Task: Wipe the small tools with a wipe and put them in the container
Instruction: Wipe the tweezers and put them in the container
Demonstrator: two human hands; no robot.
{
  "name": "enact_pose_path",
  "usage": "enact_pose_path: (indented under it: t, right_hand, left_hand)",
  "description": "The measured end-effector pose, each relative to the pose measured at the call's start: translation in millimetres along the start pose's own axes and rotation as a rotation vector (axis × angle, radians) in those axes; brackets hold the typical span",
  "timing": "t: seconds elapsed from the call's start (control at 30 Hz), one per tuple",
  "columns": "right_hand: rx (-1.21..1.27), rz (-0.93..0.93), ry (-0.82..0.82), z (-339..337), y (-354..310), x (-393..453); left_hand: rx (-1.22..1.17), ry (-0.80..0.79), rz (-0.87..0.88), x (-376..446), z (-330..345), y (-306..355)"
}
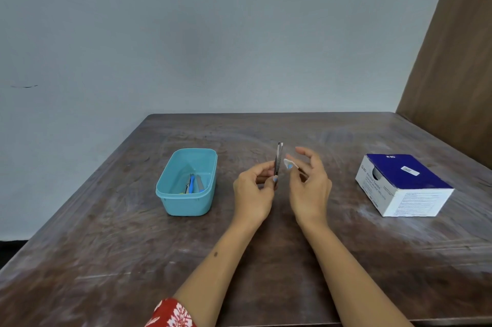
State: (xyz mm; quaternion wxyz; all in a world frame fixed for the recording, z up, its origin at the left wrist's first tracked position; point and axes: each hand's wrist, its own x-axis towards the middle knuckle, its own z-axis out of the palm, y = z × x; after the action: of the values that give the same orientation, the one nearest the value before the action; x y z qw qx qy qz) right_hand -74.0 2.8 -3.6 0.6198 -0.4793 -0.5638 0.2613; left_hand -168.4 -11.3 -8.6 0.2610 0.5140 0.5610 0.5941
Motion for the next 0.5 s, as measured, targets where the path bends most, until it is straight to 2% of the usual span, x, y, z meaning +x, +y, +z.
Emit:
enact_pose_path:
  t: [0.5]
  right_hand:
    - [0.147, 0.004, -0.010, 1.2, -7.8, -3.1]
  left_hand:
    - [0.031, 0.011, 0.031, -0.8, -2.8, 1.0]
